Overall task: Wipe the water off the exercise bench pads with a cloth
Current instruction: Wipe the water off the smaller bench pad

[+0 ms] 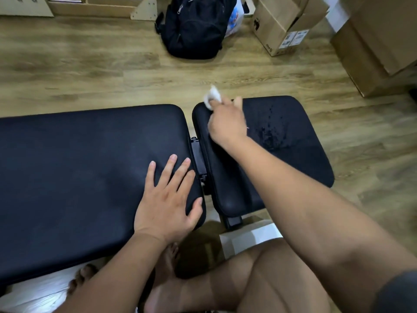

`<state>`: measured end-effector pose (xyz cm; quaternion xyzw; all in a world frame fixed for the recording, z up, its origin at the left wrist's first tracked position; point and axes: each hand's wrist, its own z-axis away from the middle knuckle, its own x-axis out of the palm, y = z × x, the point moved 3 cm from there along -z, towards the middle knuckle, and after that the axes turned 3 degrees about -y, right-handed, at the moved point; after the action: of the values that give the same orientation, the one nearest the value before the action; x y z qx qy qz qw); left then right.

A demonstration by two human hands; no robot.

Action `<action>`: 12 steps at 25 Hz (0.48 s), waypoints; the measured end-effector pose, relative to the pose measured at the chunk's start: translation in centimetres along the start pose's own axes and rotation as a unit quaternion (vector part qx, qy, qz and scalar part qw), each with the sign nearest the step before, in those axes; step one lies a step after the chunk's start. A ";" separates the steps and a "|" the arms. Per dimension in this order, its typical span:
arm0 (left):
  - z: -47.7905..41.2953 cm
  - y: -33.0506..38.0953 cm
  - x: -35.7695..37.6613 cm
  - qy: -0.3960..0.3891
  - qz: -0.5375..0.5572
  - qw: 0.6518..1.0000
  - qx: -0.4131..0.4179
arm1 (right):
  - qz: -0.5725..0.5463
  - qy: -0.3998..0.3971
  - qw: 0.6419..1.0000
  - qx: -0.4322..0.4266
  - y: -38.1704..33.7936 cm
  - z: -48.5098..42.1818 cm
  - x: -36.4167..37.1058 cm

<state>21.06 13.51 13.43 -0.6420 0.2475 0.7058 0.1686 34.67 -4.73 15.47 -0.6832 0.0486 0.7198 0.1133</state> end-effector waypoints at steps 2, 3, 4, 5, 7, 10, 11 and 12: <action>-0.1 0.0 0.0 0.007 0.000 1.000 -0.001 | 0.016 0.018 0.991 -0.130 -0.6 2.0 0.6; -0.1 0.0 0.0 0.010 0.000 1.000 0.000 | 0.019 0.018 0.985 -0.172 0.4 2.7 0.6; -0.1 0.1 0.1 0.013 0.002 1.000 0.002 | 0.019 0.022 0.981 -0.193 2.1 3.2 0.6; -0.1 0.0 0.1 0.017 0.002 1.000 0.003 | 0.020 0.029 0.980 -0.193 4.2 3.3 0.4; 0.0 0.0 0.2 0.019 0.003 1.000 0.001 | 0.034 0.048 0.991 -0.118 9.8 2.3 0.0; -0.1 0.0 0.1 0.019 0.006 1.000 0.003 | 0.050 0.031 0.995 0.076 18.6 -1.3 -0.8; -0.1 0.0 0.0 0.017 0.007 1.000 0.004 | 0.018 0.023 0.990 0.137 20.1 -2.0 -0.9; -0.1 -0.1 0.0 0.015 0.008 1.000 0.004 | -0.022 0.031 0.982 0.185 20.1 -2.3 -1.0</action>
<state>21.20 13.49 13.39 -0.6495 0.2580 0.6966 0.1623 32.36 -24.87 14.58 -0.6732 0.1694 0.6741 0.2523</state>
